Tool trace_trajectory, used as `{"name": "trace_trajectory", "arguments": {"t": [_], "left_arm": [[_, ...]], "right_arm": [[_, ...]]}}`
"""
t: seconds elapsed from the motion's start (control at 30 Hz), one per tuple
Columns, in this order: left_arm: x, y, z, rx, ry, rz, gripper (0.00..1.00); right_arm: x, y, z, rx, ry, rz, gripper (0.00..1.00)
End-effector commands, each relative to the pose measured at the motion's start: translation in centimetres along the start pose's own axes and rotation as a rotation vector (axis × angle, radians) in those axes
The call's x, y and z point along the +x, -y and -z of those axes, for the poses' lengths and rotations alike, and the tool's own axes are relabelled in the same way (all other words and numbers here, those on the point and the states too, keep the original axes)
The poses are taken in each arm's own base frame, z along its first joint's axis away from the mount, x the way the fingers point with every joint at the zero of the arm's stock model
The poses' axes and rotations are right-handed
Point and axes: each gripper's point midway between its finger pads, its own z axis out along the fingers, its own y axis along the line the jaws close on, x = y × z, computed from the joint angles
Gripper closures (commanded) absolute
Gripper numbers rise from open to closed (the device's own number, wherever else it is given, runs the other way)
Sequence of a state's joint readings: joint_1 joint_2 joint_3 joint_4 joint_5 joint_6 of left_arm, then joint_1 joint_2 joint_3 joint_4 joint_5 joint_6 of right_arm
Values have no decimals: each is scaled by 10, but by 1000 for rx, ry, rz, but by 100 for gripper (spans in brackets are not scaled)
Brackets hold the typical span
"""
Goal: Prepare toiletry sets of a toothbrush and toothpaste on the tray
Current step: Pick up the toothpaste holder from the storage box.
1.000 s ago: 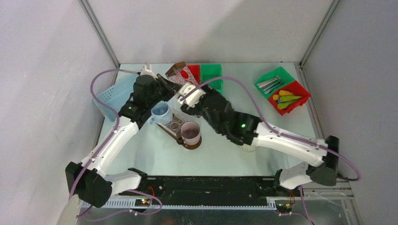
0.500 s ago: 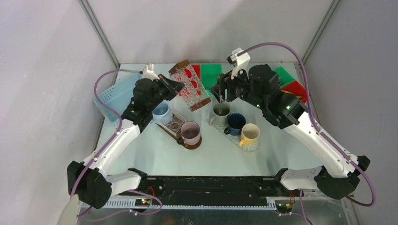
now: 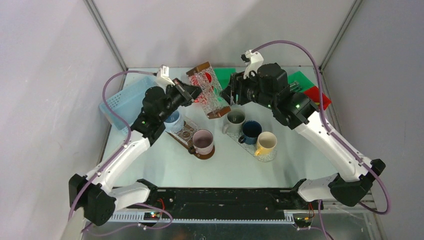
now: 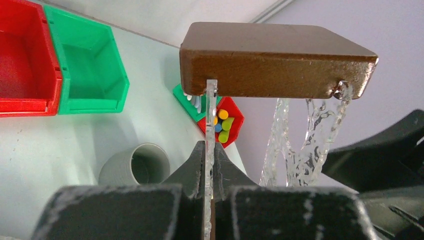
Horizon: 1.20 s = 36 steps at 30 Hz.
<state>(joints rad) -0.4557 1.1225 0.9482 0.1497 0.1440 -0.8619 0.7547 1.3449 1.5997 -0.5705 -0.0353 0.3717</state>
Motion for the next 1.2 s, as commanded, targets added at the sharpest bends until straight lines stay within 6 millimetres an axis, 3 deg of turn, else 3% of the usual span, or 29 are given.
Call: {"name": "trace_trajectory", "arguments": {"t": [0.0, 0.47, 0.77, 1.17], "left_arm": [[-21, 50, 10, 152, 78, -55, 100], [-11, 76, 8, 214, 60, -42, 100], [-10, 82, 7, 237, 63, -15, 100], [-7, 92, 10, 278, 62, 24, 100]], "right_arm": [[-22, 3, -2, 19, 71, 45, 44], [-7, 30, -27, 129, 29, 101, 47], [-3, 25, -28, 107, 12, 144, 64], [3, 26, -32, 111, -7, 161, 62]]}}
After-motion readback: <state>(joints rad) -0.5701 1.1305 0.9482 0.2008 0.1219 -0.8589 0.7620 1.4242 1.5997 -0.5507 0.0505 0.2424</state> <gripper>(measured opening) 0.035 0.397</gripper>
